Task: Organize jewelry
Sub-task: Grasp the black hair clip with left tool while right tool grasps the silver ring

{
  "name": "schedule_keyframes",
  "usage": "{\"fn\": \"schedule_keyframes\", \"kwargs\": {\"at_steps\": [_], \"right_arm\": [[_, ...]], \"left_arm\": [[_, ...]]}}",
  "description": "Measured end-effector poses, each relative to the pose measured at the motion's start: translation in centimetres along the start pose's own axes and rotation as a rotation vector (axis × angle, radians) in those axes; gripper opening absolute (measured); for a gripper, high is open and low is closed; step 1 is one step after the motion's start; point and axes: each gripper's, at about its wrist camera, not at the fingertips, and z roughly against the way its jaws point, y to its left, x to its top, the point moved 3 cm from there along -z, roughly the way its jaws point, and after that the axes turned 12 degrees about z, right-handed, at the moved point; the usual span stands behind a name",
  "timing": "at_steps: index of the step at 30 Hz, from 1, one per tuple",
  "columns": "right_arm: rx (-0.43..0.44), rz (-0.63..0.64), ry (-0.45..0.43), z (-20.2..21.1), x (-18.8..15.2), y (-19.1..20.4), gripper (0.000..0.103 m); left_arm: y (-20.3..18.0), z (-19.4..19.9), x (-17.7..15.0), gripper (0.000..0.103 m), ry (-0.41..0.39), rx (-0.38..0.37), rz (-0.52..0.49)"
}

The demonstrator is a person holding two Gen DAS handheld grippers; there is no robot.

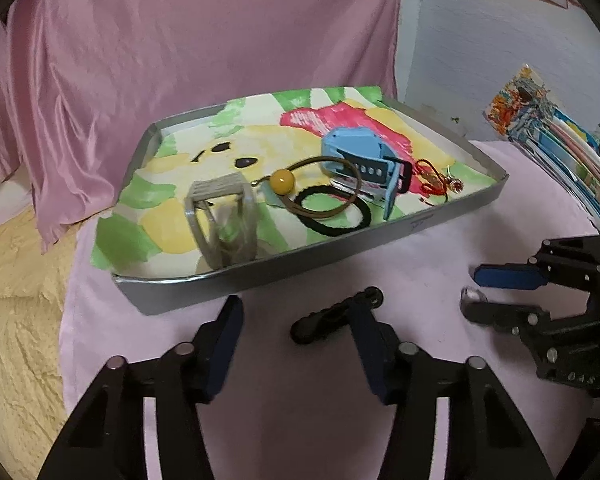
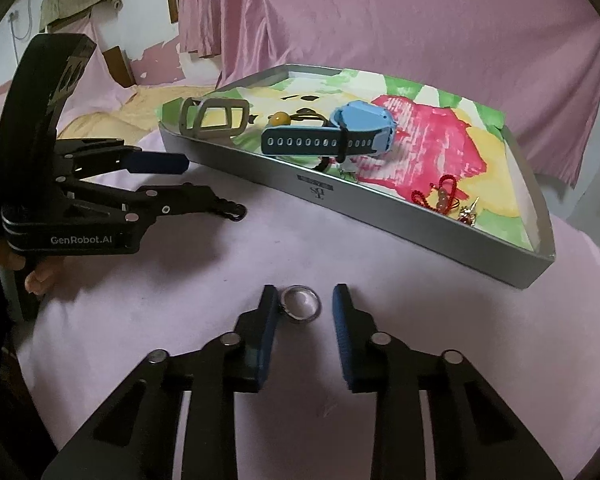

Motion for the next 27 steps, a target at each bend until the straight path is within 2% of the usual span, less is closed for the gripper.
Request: {"fn": "schedule_keyframes", "kwargs": {"at_steps": [1, 7, 12, 19, 27], "right_arm": [[0.002, -0.007, -0.002, 0.0, 0.0, -0.2, 0.019], [0.011, -0.018, -0.013, -0.1, -0.2, -0.6, 0.019], [0.027, -0.035, -0.018, 0.0, -0.4, -0.8, 0.019], [0.028, -0.039, -0.019, 0.0, -0.5, -0.9, 0.019], [0.03, -0.047, -0.019, 0.2, -0.8, -1.3, 0.019]], "left_arm": [[-0.1, 0.0, 0.0, 0.047, 0.003, -0.001, -0.005], [-0.6, 0.1, -0.3, 0.03, 0.01, -0.025, -0.025], [-1.1, 0.3, -1.1, 0.024, 0.028, -0.029, -0.03], [-1.4, 0.6, -1.7, 0.016, 0.031, -0.037, -0.014], [-2.2, 0.7, -2.1, 0.016, 0.028, -0.008, -0.006]]}}
